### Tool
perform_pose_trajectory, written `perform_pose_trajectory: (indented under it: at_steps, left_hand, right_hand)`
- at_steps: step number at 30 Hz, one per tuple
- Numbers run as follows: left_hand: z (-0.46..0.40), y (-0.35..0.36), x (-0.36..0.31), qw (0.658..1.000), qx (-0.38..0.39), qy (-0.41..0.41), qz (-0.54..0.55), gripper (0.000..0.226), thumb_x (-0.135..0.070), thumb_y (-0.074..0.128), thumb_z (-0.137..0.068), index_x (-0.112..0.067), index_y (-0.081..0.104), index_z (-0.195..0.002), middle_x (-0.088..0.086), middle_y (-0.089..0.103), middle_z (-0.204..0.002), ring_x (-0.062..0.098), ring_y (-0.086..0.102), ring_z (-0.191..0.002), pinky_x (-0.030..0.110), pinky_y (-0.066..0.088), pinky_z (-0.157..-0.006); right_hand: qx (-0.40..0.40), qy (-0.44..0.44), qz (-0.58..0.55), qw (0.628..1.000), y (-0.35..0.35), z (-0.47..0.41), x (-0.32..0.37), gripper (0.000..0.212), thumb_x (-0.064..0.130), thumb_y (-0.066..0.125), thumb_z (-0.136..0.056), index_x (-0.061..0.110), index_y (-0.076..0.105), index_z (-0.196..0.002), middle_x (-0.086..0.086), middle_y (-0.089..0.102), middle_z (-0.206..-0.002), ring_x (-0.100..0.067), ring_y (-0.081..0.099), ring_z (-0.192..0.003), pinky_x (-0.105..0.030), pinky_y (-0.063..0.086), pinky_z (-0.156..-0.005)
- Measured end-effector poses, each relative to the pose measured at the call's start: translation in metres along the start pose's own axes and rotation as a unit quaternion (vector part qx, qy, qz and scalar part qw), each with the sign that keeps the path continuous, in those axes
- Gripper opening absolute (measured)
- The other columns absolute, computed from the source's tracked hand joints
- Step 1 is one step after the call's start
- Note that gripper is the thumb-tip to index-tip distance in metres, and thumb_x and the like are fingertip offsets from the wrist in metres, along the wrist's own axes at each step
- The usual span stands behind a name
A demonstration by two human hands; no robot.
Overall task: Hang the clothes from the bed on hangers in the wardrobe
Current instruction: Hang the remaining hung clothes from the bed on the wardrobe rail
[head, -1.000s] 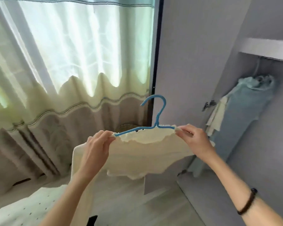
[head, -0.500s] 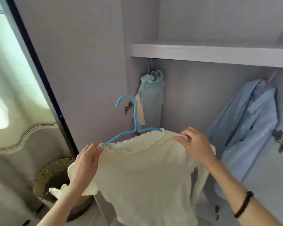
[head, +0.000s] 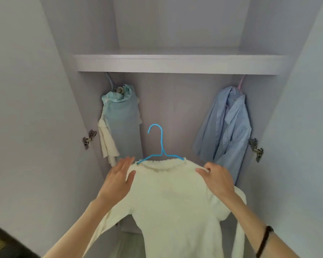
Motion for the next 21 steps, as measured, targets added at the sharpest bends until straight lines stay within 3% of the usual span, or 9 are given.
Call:
perform_pose_trajectory:
  at_steps: [4,11,16,21]
  left_hand:
    - [-0.051,0.008,-0.031,0.997,-0.040,0.064,-0.026,0.045,-0.026,0.040,-0.097,-0.012,0.038,-0.140,0.012,0.035,-0.147,0.028,0.022,-0.141,0.045,0.022,-0.113]
    - [-0.127,0.005,-0.102,0.970,-0.108,0.203,-0.081,0.045,-0.025,0.032,-0.090,-0.008,0.055,-0.126,0.016,0.048,-0.136,0.036,0.036,-0.132,0.057,0.028,-0.103]
    - [-0.193,-0.015,-0.136,0.936,-0.188,0.272,-0.116,0.051,-0.019,0.032,-0.089,-0.012,0.035,-0.139,0.016,0.032,-0.148,0.033,0.018,-0.139,0.055,0.017,-0.110]
    - [-0.265,-0.026,-0.168,0.902,-0.261,0.284,-0.195,0.053,-0.022,0.036,-0.092,-0.016,0.027,-0.144,0.016,0.021,-0.152,0.038,0.011,-0.140,0.060,0.002,-0.108]
  right_hand:
    - [0.000,0.073,-0.032,0.997,0.000,-0.028,-0.024,0.036,0.042,0.055,-0.089,0.007,0.058,-0.078,-0.009,0.063,-0.079,-0.031,0.057,-0.083,-0.035,0.042,-0.067]
    - [0.004,0.155,-0.193,0.969,-0.002,-0.079,-0.050,0.025,0.022,0.054,-0.090,0.004,0.055,-0.073,-0.007,0.054,-0.068,-0.025,0.050,-0.071,-0.031,0.034,-0.063]
    - [-0.074,0.201,-0.240,0.947,0.004,-0.117,-0.067,0.021,0.012,0.050,-0.090,0.012,0.050,-0.069,-0.004,0.052,-0.069,-0.024,0.048,-0.072,-0.030,0.031,-0.058]
    - [-0.158,0.226,-0.291,0.916,0.003,-0.167,-0.079,0.016,0.011,0.051,-0.091,0.004,0.057,-0.079,-0.009,0.056,-0.075,-0.026,0.050,-0.074,-0.029,0.034,-0.065]
Point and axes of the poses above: each hand's wrist, its own z-axis away from the middle knuckle, its own y-axis out of the palm, x = y × z, the point moved 3 cm from there along -z, towards the middle knuckle
